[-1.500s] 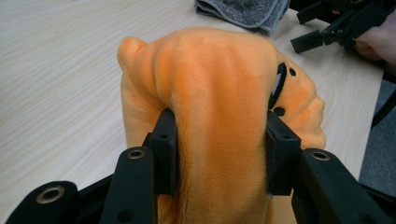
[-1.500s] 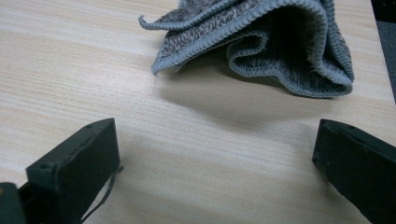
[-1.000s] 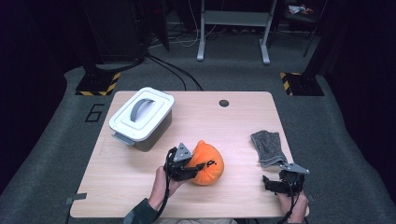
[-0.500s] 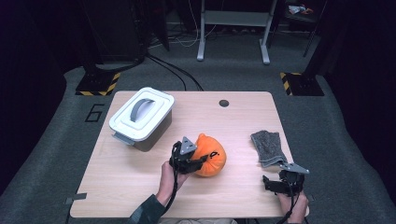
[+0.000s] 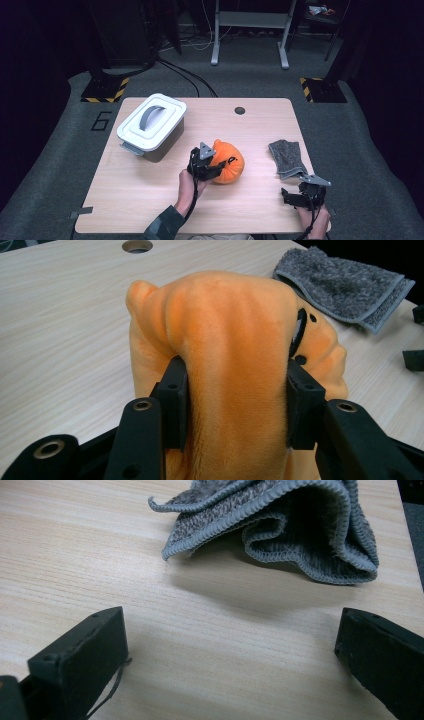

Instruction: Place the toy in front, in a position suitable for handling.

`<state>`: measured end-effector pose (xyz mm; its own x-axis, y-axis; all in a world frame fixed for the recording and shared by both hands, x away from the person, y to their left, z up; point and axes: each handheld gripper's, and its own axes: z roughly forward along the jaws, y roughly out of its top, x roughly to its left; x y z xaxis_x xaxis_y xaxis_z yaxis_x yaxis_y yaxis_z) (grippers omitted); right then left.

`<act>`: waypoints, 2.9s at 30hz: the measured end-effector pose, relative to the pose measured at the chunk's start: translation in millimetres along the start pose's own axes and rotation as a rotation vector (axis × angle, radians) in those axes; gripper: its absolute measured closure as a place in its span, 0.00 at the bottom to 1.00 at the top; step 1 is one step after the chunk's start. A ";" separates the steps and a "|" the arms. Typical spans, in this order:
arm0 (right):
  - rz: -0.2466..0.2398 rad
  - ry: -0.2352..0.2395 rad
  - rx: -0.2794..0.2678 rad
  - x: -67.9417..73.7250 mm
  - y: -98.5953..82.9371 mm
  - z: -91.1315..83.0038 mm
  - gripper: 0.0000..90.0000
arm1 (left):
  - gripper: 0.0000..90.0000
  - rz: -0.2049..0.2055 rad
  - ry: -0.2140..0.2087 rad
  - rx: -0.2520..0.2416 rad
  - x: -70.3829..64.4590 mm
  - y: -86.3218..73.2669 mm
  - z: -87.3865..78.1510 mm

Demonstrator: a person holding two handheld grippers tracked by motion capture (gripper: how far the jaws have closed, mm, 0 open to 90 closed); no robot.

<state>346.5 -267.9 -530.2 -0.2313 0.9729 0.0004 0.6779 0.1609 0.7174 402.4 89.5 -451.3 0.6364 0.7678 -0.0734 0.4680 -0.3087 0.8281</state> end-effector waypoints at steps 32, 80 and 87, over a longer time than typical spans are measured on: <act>0.005 -0.002 0.000 0.1 0.0 0.0 0.00 | 0.18 -0.024 -0.050 0.082 19.2 3.8 25.6; 0.005 -0.002 0.001 0.0 0.1 -0.1 0.00 | 0.80 0.044 -0.167 0.109 51.8 -28.4 5.7; 0.000 0.004 0.001 -0.3 0.5 -0.5 0.01 | 0.80 0.029 -0.147 0.092 45.9 -31.5 5.4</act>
<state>346.5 -268.2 -529.5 -0.2341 0.9722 0.0027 0.6788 0.1614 0.7164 420.2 131.5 -483.8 0.7304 0.6693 -0.1365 0.4980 -0.3850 0.7770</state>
